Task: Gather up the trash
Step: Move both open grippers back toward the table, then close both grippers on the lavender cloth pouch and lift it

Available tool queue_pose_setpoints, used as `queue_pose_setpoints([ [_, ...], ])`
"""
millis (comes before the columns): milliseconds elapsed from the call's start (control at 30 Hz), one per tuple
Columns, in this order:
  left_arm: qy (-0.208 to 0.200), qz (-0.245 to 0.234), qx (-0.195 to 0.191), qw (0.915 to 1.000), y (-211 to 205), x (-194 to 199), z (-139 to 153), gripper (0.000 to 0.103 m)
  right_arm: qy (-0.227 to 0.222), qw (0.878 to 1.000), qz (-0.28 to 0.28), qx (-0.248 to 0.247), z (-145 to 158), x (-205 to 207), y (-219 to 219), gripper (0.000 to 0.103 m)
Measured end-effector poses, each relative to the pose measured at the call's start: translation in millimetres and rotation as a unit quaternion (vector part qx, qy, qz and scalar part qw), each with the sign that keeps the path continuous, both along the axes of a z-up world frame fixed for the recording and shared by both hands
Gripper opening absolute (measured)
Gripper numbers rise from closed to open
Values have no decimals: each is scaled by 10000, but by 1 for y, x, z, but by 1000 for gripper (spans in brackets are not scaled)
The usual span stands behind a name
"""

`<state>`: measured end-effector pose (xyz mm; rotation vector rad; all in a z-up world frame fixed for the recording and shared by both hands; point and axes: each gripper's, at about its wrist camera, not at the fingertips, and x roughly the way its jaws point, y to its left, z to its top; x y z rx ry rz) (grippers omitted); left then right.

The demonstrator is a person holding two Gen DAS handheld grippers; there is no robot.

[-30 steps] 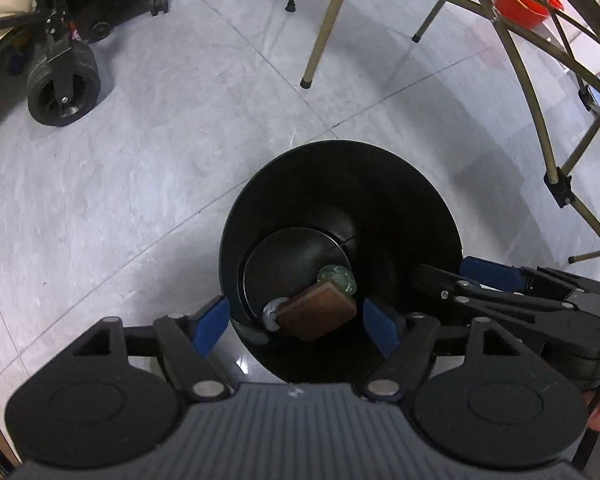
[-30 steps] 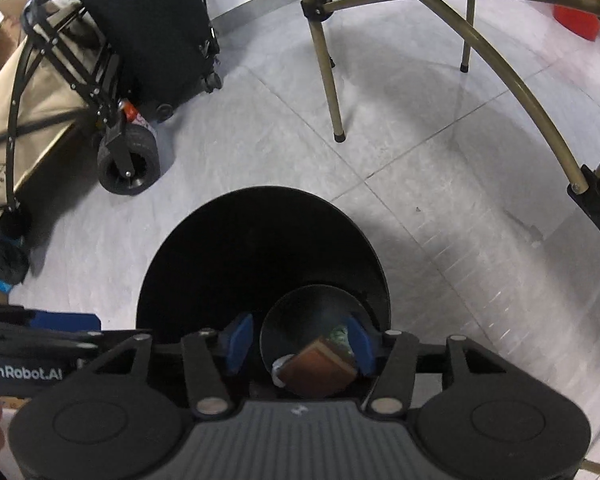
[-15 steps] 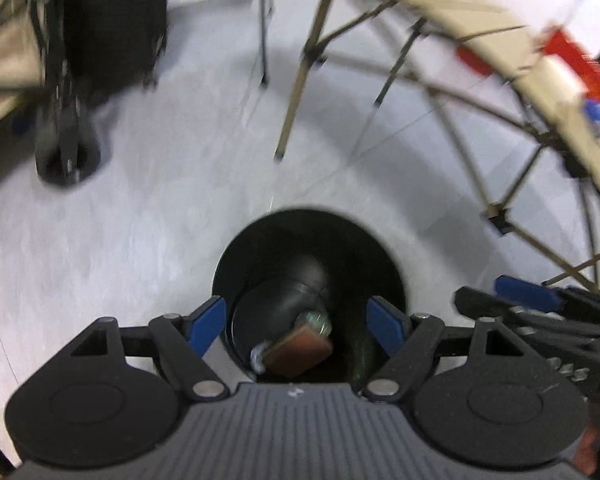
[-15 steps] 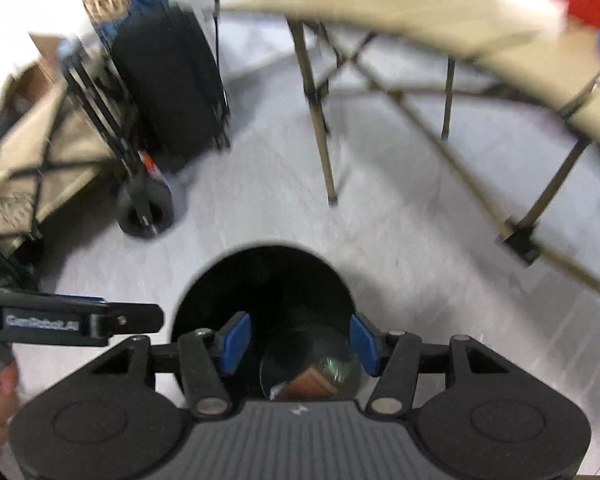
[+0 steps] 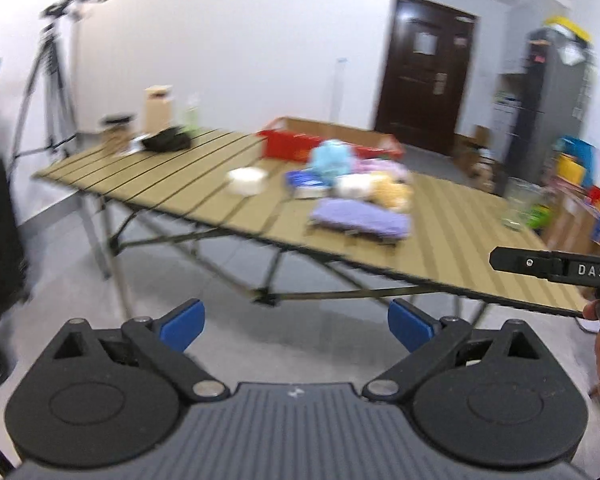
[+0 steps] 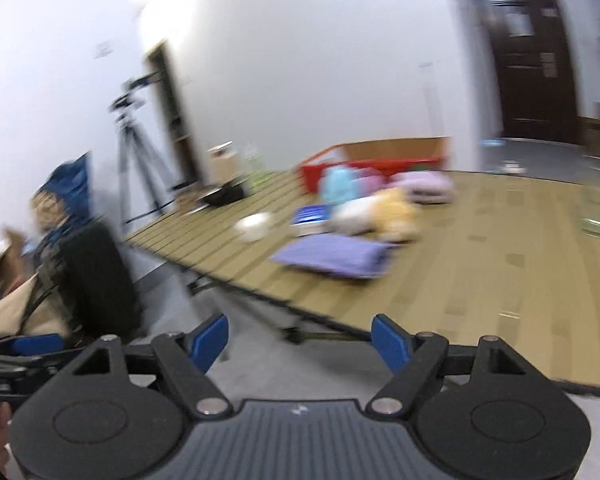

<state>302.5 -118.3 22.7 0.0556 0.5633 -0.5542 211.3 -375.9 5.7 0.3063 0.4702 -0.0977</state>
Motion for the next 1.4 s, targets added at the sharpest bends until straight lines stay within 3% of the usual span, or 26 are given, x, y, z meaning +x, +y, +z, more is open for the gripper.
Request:
queue_pose_setpoints([
  [100, -141, -198, -3, 9997, -24, 4, 2, 100, -127, 9994, -312, 84, 0, -19, -24, 79],
  [233, -476, -318, 50, 9983, -56, 37, -1, 100, -246, 9990, -332, 145, -6, -8, -42, 79],
  [400, -550, -179, -10, 9983, -94, 127, -14, 100, -159, 9985, -435, 301, -27, 51, -50, 76],
  [500, -310, -210, 21, 9993, -114, 183, -31, 99, -56, 9979, -437, 475, -42, 97, -52, 70],
  [667, 355, -472, -315, 9978, -130, 236, -62, 92, 34, 9941, -829, 694, -61, 168, -69, 62],
  [700, 457, -484, -404, 9970, -131, 241, -68, 90, 49, 9938, -881, 672, -64, 179, -72, 60],
  [767, 615, -608, -617, 9943, -131, 245, -77, 68, 201, 9943, -962, 418, -70, 202, -74, 55],
  [867, 970, -646, -784, 9901, -130, 249, -91, 43, 366, 9953, -891, 58, -80, 218, -71, 51],
  [933, 949, -667, -793, 9901, -130, 244, -91, 33, 505, 9955, -794, -56, -85, 224, -68, 46],
  [1000, 1002, -817, -753, 9888, -134, 242, -92, 17, 557, 9957, -743, -75, -90, 228, -67, 44],
  [1133, 940, -883, -736, 9889, -138, 237, -93, 8, 603, 9949, -670, -462, -91, 234, -59, 34],
  [1267, 876, -891, -706, 9897, -138, 233, -91, 7, 656, 9930, -533, -820, -90, 235, -47, 14],
  [1400, 746, -970, -623, 9905, -138, 229, -90, 6, 581, 9926, -602, -881, -87, 229, -46, 5],
])
